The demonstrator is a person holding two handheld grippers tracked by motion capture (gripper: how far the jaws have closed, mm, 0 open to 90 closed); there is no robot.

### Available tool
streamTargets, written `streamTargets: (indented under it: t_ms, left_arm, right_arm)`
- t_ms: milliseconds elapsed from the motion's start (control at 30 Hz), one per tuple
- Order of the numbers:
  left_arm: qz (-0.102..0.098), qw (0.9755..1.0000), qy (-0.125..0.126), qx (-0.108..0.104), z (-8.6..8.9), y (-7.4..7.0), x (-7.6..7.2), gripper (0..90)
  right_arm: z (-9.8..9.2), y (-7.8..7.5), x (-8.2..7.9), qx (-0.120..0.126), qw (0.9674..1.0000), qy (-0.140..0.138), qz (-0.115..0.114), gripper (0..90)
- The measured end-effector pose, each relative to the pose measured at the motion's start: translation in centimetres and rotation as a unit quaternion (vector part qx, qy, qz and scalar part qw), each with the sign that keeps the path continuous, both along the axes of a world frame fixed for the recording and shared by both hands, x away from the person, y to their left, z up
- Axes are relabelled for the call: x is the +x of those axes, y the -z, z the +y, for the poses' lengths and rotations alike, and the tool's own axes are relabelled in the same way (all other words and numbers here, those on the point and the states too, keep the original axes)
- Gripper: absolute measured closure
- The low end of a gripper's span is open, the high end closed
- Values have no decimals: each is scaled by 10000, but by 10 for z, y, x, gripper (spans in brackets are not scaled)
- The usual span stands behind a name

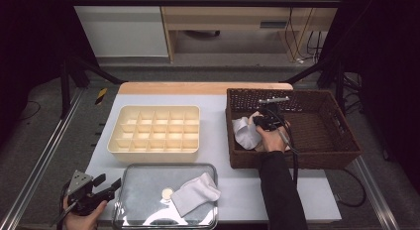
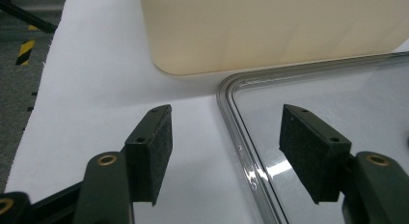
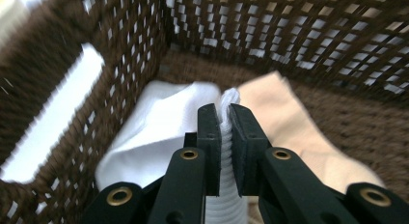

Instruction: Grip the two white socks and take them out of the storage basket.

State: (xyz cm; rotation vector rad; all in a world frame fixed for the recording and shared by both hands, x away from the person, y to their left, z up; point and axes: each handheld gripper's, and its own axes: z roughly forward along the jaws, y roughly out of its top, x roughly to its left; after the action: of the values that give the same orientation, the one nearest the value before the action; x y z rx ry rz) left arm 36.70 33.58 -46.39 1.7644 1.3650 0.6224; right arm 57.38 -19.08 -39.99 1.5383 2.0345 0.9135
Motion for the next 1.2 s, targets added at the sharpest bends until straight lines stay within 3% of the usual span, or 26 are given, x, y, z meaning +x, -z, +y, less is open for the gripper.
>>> streamTargets:
  t_ms: [233, 400, 600, 833, 1067, 1200]
  left_arm:
    - [10, 10000, 6, -9, -1, 0, 0, 359]
    - [13, 10000, 5, -8, -1, 1, 0, 359]
    - [26, 10000, 15, -4, -1, 1, 1, 359]
    - [26, 10000, 21, -4, -1, 1, 1, 359]
    - [29, 10000, 21, -13, -1, 1, 1, 359]
    - [36, 10000, 24, 4, -1, 1, 1, 359]
  right_arm:
    - [-16, -17, -9, 56, 9987, 149, -491, 841]
    - [-29, -17, -9, -80, 9977, 373, -552, 840]
    - [-33, -8, -2, -105, 9984, 426, -348, 816]
    - [-18, -1, 4, -103, 9996, 169, -193, 641]
    - [-10, 12, 11, -346, 9992, 32, 183, 492]
    - [-8, 21, 14, -521, 9974, -36, 500, 476]
